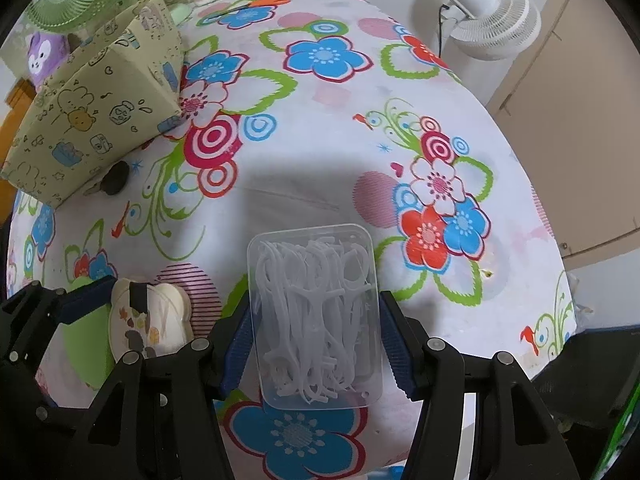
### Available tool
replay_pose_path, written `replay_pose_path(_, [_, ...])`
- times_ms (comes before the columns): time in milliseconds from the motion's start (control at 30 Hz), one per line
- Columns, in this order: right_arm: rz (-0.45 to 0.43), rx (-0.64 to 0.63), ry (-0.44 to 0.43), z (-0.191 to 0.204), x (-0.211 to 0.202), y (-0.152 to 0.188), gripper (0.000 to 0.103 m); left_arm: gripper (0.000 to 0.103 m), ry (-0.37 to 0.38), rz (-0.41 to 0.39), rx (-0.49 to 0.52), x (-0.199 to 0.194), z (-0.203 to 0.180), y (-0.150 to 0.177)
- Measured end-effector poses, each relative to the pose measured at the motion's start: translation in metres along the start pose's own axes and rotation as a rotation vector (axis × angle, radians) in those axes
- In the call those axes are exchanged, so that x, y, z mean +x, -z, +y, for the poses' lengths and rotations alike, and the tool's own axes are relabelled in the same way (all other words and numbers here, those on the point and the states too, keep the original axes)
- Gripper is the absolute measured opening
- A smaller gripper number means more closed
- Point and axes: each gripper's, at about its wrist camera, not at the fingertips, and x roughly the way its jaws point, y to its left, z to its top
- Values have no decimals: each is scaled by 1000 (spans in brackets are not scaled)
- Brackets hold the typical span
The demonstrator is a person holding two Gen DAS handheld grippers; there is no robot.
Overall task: Organize rigid objects
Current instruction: 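Lift and carry the beige lid and floss-pick box over the patterned box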
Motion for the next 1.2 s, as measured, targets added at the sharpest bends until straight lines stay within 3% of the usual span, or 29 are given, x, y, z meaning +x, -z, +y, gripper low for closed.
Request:
replay_pose_path(400, [-34, -78, -38, 23, -12, -26, 61, 80, -45, -49, -71, -44, 30, 7])
replay_pose_path(1200, [-149, -253, -143, 88, -83, -74, 61, 80, -161, -154, -221, -123, 82, -8])
